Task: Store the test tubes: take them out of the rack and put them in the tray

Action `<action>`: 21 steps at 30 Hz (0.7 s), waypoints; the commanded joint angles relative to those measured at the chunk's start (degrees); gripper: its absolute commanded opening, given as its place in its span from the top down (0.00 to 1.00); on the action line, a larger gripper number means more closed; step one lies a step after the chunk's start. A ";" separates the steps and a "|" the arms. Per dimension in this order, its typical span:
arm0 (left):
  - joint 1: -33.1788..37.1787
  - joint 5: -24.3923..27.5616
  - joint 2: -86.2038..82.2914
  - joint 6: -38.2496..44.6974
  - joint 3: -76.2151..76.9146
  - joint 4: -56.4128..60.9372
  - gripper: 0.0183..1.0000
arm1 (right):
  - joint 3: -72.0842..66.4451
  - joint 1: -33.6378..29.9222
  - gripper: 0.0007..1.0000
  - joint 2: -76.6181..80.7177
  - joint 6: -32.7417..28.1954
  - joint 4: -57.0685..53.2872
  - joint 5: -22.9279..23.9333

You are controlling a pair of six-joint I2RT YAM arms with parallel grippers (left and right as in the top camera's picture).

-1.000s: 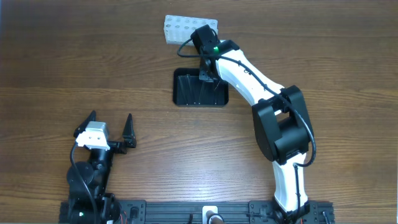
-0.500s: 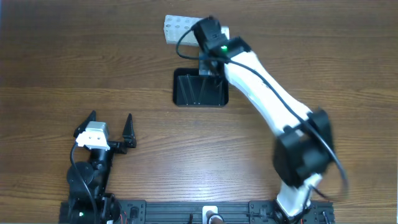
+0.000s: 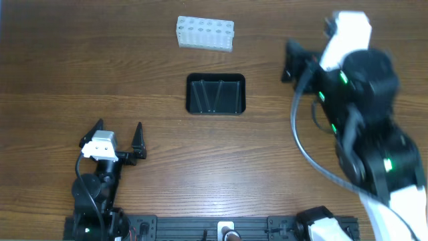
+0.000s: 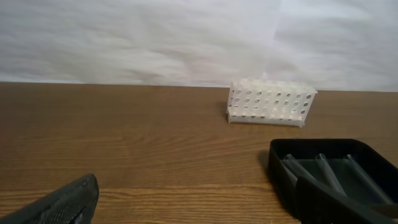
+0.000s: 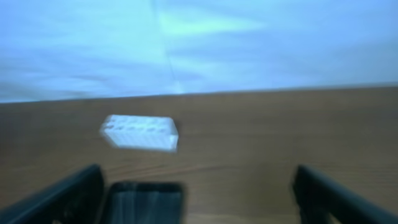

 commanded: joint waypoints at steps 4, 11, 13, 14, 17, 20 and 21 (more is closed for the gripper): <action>0.46 0.57 -0.31 0.46 -0.26 -0.15 0.00 | -24.92 -9.09 0.01 -21.92 -3.67 9.35 -2.99; 0.46 0.57 -0.31 0.46 -0.26 -0.17 0.00 | -51.34 -15.06 0.01 -47.17 -4.22 20.24 -6.91; 0.46 0.57 -0.31 0.46 -0.26 -0.17 0.00 | -56.04 -15.06 0.01 -50.51 -4.26 23.04 -6.88; 0.46 0.57 -0.31 0.46 -0.26 -0.17 0.00 | -58.51 -15.04 0.01 -52.02 -4.31 24.79 -6.88; 0.46 0.57 -0.31 0.46 -0.26 -0.17 0.00 | -65.72 -14.86 0.01 -55.30 -5.18 29.86 -5.81; 0.46 0.57 -0.31 0.46 -0.26 -0.17 0.00 | -71.47 -13.55 0.01 -56.06 -5.14 32.33 -3.21; 0.46 0.57 -0.31 0.46 -0.26 -0.17 0.00 | -72.67 -13.09 0.01 -56.06 -5.16 32.89 -3.08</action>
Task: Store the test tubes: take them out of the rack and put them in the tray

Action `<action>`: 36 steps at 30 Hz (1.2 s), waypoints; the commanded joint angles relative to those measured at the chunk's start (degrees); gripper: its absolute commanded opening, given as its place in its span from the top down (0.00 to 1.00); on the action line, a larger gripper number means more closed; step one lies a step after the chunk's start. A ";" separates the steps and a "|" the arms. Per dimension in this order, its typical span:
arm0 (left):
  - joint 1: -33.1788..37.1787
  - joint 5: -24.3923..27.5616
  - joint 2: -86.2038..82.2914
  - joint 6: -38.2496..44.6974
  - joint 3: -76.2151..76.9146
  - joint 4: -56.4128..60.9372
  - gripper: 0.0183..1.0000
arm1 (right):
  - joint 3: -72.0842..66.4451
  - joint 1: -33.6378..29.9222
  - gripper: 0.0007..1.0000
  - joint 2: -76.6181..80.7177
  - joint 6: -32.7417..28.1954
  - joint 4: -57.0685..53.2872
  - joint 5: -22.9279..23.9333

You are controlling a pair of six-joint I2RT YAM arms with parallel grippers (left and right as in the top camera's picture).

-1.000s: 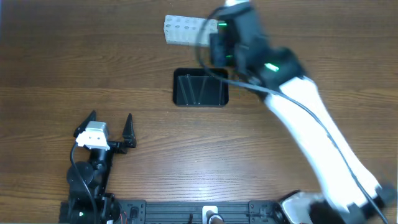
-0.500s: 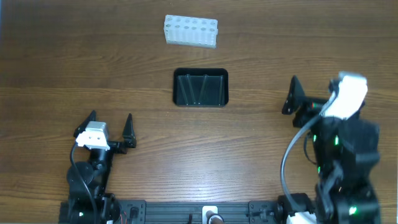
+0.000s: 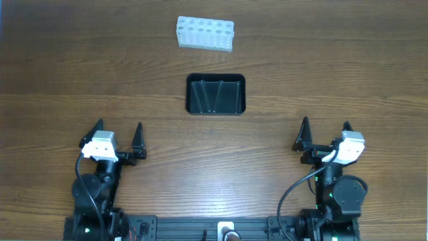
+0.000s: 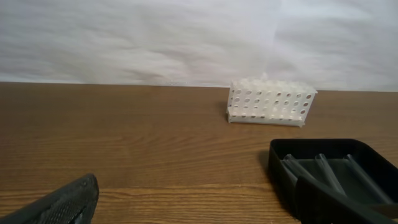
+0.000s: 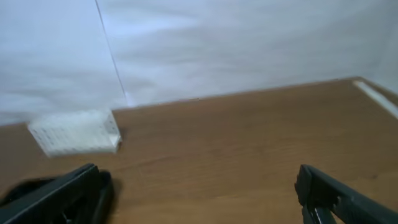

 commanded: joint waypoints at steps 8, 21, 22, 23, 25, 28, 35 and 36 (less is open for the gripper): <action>0.46 0.57 -0.28 0.46 -0.26 -0.17 0.00 | -9.70 2.99 0.01 -0.92 -1.20 5.53 3.32; 0.46 0.57 -0.28 0.46 -0.26 -0.17 0.00 | -9.90 4.39 0.01 -0.94 -3.26 5.81 2.78; 0.46 0.57 -0.28 0.46 -0.26 -0.17 0.00 | -9.92 3.89 0.01 -0.96 -3.28 5.84 2.19; 0.46 0.57 -0.28 0.46 -0.26 -0.17 0.00 | -9.97 3.54 0.01 -0.98 -3.28 5.84 1.81; 0.46 0.57 -0.28 0.46 -0.26 -0.17 0.00 | -10.01 3.19 0.01 -1.20 -3.26 5.81 1.38; 0.46 0.57 -0.28 0.46 -0.26 -0.17 0.00 | -10.03 3.26 0.01 -1.81 -3.30 5.81 1.20; 0.46 0.57 -0.28 0.46 -0.26 -0.15 0.00 | -10.03 1.51 0.01 -2.12 -5.53 5.84 1.22; 0.46 0.57 -0.28 0.46 -0.26 -0.17 0.00 | -10.03 1.49 0.01 -2.12 -5.73 5.84 1.22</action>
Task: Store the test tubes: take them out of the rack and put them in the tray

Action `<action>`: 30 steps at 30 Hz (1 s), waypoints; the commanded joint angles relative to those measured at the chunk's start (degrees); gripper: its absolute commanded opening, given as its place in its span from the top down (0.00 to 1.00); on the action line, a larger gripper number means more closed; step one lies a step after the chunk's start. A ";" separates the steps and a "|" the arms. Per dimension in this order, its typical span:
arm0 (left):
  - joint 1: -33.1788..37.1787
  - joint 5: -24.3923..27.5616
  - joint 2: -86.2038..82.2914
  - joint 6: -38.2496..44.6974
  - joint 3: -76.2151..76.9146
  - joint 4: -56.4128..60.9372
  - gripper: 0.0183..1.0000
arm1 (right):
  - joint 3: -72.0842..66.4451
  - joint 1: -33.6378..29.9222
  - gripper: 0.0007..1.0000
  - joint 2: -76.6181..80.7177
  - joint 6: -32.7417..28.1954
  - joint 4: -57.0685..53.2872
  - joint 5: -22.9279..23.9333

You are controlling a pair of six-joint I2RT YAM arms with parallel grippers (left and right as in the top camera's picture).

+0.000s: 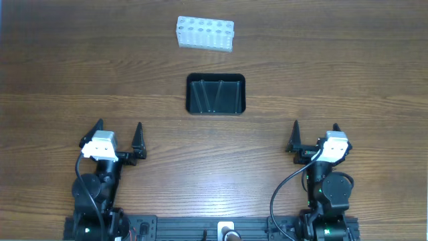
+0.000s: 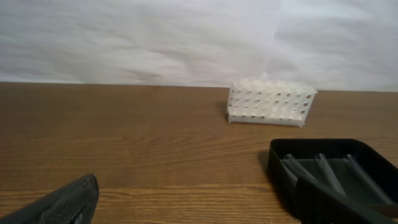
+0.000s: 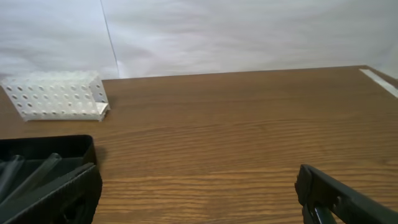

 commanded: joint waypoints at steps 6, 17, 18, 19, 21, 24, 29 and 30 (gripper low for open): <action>0.46 0.57 -0.31 0.46 -0.26 -0.17 0.00 | -0.68 -1.64 0.01 -0.63 -5.03 0.22 -0.66; 0.46 0.57 -0.31 0.46 -0.26 -0.17 0.00 | -0.79 -1.81 0.01 -1.27 -5.03 4.22 -1.49; 0.46 0.57 -0.31 0.46 -0.26 -0.17 0.00 | -0.79 -1.92 0.01 -1.27 -5.05 4.61 -1.49; 0.46 0.57 -0.31 0.46 -0.26 -0.17 0.00 | -0.79 -1.97 0.01 -1.27 -5.05 4.68 -1.49; 0.46 0.57 -0.31 0.46 -0.26 -0.17 0.00 | -0.79 -1.95 0.01 -1.27 -5.01 4.04 -1.49; 0.46 0.57 -0.31 0.46 -0.26 -0.17 0.00 | -0.79 -1.95 0.01 -1.27 -5.01 1.77 -1.49; 0.46 0.57 -0.31 0.46 -0.26 -0.17 0.00 | -0.79 -1.79 0.01 -1.27 -4.79 0.35 -2.14; 0.46 0.57 -0.31 0.46 -0.26 -0.17 0.00 | -0.79 -1.79 0.01 -1.27 -4.79 0.35 -2.14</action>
